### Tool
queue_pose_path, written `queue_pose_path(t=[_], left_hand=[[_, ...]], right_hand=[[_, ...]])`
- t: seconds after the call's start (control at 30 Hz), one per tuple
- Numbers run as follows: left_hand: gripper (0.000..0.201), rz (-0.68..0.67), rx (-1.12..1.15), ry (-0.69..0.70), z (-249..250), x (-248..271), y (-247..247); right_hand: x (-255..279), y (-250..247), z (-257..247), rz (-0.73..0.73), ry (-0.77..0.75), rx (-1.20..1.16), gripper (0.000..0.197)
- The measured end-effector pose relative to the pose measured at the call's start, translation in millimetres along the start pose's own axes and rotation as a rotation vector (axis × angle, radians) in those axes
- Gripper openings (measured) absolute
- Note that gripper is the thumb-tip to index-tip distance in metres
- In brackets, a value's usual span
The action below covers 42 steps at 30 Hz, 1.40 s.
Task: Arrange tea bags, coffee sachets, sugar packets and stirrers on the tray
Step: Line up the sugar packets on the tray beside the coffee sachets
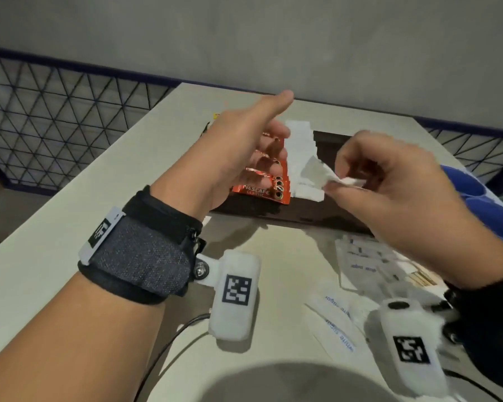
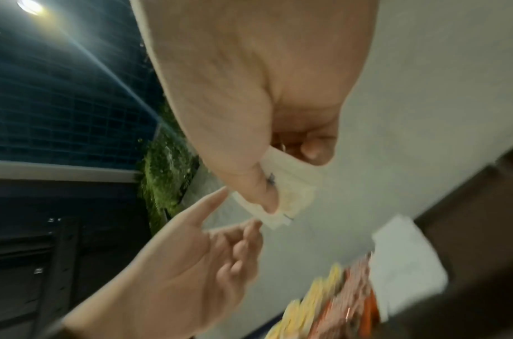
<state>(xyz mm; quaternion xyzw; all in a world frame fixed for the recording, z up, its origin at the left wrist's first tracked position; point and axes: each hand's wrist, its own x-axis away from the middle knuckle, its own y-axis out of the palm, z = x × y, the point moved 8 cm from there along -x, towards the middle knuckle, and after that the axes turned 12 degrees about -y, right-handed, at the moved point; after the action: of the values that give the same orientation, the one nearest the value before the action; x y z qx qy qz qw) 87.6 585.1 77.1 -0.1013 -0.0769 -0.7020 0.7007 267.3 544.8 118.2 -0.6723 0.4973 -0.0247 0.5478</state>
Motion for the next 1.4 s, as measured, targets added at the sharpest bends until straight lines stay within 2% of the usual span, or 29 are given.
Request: queue_pose_path(t=[0.07,0.13,0.23,0.33,0.43,0.57,0.67,0.73,0.83,0.97,1.07,1.2,1.33,1.4], left_hand=[[0.059,-0.150,-0.025,-0.071,-6.2,4.6,19.0],[0.054,-0.237,-0.022,-0.080,-8.3,9.1,33.3],[0.029,-0.237,0.033,-0.023,-6.1,9.9,39.7],[0.010,-0.159,0.093,-0.003,-6.9,4.5,33.6],[0.011,-0.046,0.145,0.006,-10.1,-2.9,23.0],[0.007,0.003,0.170,0.023,-13.1,-7.5,18.9],[0.011,-0.059,0.137,0.002,-18.1,-8.6,29.8],[0.013,-0.162,0.093,-0.019,-22.0,-4.1,44.7],[0.018,-0.290,0.081,-0.031,-24.7,5.9,63.0],[0.021,-0.339,0.105,-0.010,-21.7,11.6,70.1],[0.030,-0.282,0.072,0.026,-18.9,12.0,69.4],[0.021,-0.206,0.061,0.068,-16.4,10.5,65.8],[0.025,-0.211,0.053,0.076,-14.5,10.9,63.5],[0.029,-0.202,0.036,0.086,-14.0,10.2,61.9]], right_hand=[[-7.1,-14.2,3.9,0.103,-0.073,0.122,0.023],[-11.8,-18.9,5.8,0.144,-0.133,0.149,0.027],[-16.2,-10.5,2.8,0.098,-0.208,0.120,0.026],[-18.6,-4.8,3.2,0.053,-0.243,0.121,0.017],[-16.7,-8.3,25.8,0.053,-0.129,0.035,0.026],[-4.9,-12.1,45.9,0.150,0.077,-0.571,0.022],[1.4,-8.3,51.9,0.148,0.155,-0.820,0.022],[3.0,-9.2,55.0,0.162,0.172,-0.831,0.022],[5.2,-13.6,58.5,0.183,0.145,-0.698,0.020],[9.5,-12.4,58.5,0.152,0.139,-0.599,0.023],[11.3,-9.5,56.3,0.162,0.144,-0.564,0.035],[14.2,-8.5,63.8,0.193,0.227,-0.404,0.051],[14.4,-0.3,66.2,0.165,0.300,-0.666,0.026],[15.4,0.1,67.9,0.158,0.309,-0.712,0.026]])
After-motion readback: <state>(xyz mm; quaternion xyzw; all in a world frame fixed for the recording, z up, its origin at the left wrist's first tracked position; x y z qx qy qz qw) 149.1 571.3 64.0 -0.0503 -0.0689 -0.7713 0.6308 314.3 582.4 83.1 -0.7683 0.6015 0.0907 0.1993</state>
